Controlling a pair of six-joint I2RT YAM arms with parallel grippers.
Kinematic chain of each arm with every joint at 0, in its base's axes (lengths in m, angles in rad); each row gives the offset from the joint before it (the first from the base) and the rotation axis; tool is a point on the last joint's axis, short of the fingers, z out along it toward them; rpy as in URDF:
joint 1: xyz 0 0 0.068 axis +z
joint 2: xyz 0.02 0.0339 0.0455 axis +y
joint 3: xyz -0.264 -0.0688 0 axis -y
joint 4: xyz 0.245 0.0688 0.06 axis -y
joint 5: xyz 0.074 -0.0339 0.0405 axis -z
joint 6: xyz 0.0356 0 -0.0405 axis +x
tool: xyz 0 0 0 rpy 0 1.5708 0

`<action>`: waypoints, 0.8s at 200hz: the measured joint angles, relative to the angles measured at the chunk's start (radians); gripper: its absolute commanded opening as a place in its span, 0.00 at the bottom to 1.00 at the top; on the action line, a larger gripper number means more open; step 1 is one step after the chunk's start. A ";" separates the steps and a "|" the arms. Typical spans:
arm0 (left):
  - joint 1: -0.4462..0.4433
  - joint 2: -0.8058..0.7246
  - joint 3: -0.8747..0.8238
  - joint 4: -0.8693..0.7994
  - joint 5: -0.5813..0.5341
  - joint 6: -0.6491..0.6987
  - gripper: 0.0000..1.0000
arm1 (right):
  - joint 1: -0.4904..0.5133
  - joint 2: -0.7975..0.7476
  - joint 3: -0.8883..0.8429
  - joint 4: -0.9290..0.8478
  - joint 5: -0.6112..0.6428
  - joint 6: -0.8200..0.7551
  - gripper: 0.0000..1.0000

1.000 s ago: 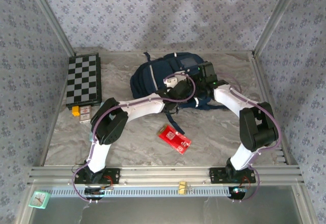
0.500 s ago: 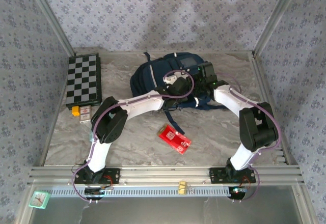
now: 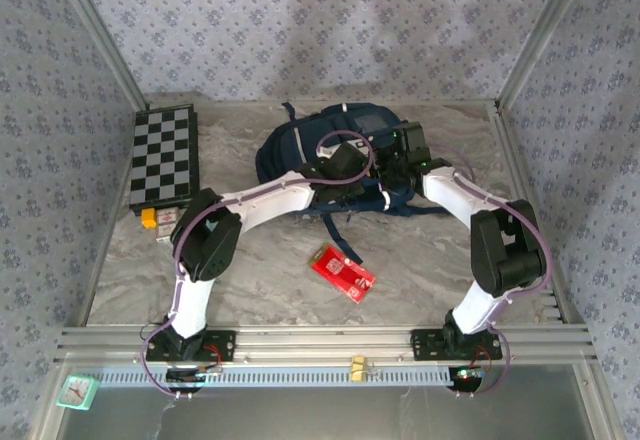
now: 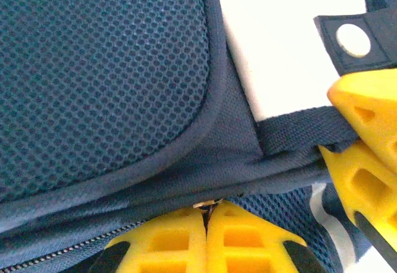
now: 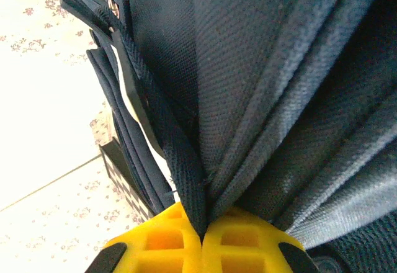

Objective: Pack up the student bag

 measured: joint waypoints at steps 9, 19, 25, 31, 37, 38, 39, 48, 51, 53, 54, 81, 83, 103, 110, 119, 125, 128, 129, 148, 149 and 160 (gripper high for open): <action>0.009 -0.007 0.000 -0.014 0.034 -0.005 0.00 | -0.002 0.000 0.000 -0.001 -0.006 -0.005 0.00; 0.022 -0.012 0.000 -0.030 0.073 -0.009 0.00 | -0.005 0.001 0.001 -0.003 -0.013 -0.015 0.00; 0.029 -0.013 0.000 -0.039 0.093 -0.009 0.00 | -0.006 0.002 0.001 -0.005 -0.018 -0.021 0.00; 0.037 -0.014 0.000 -0.050 0.113 -0.008 0.00 | -0.008 0.003 0.002 -0.008 -0.022 -0.027 0.00; 0.044 -0.014 0.000 -0.063 0.125 -0.008 0.00 | -0.010 0.005 0.003 -0.010 -0.026 -0.031 0.00; 0.045 -0.014 0.000 -0.067 0.129 -0.008 0.00 | -0.010 0.005 0.003 -0.010 -0.027 -0.032 0.00; 0.046 -0.014 0.000 -0.069 0.130 -0.008 0.00 | -0.010 0.006 0.004 -0.011 -0.027 -0.034 0.00; 0.055 -0.014 0.000 -0.089 0.141 -0.004 0.00 | -0.011 0.007 0.004 -0.013 -0.032 -0.039 0.00; 0.057 -0.015 0.000 -0.097 0.143 -0.003 0.00 | -0.011 0.008 0.004 -0.014 -0.034 -0.043 0.00; 0.059 -0.015 0.000 -0.102 0.144 -0.002 0.00 | -0.011 0.008 0.005 -0.014 -0.034 -0.045 0.00; 0.059 -0.015 0.000 -0.104 0.145 -0.001 0.00 | -0.011 0.008 0.005 -0.014 -0.034 -0.045 0.00; 0.072 -0.015 0.000 -0.147 0.145 0.040 0.00 | -0.011 0.013 0.005 -0.020 -0.041 -0.061 0.00; 0.073 -0.015 0.000 -0.148 0.144 0.045 0.00 | -0.011 0.013 0.005 -0.020 -0.041 -0.063 0.00; 0.073 -0.015 0.000 -0.150 0.137 0.085 0.02 | -0.009 0.015 0.006 -0.020 -0.041 -0.066 0.00; 0.073 -0.015 0.000 -0.147 0.134 0.099 0.05 | -0.007 0.015 0.008 -0.021 -0.041 -0.068 0.00; 0.073 -0.014 -0.002 -0.141 0.125 0.114 0.10 | -0.006 0.016 0.010 -0.021 -0.041 -0.068 0.00; 0.072 -0.014 -0.003 -0.135 0.119 0.127 0.13 | -0.005 0.016 0.011 -0.020 -0.040 -0.069 0.00; 0.072 -0.014 -0.005 -0.131 0.116 0.130 0.14 | -0.005 0.016 0.012 -0.020 -0.041 -0.071 0.00; 0.072 -0.014 -0.005 -0.130 0.115 0.134 0.14 | -0.005 0.016 0.012 -0.020 -0.041 -0.071 0.00; 0.071 -0.011 -0.010 -0.111 0.105 0.152 0.16 | 0.000 0.017 0.014 -0.020 -0.036 -0.071 0.00; 0.071 -0.011 -0.011 -0.110 0.104 0.152 0.16 | 0.001 0.017 0.014 -0.020 -0.036 -0.071 0.00; 0.070 -0.007 -0.014 -0.098 0.100 0.156 0.17 | 0.002 0.017 0.014 -0.020 -0.032 -0.071 0.00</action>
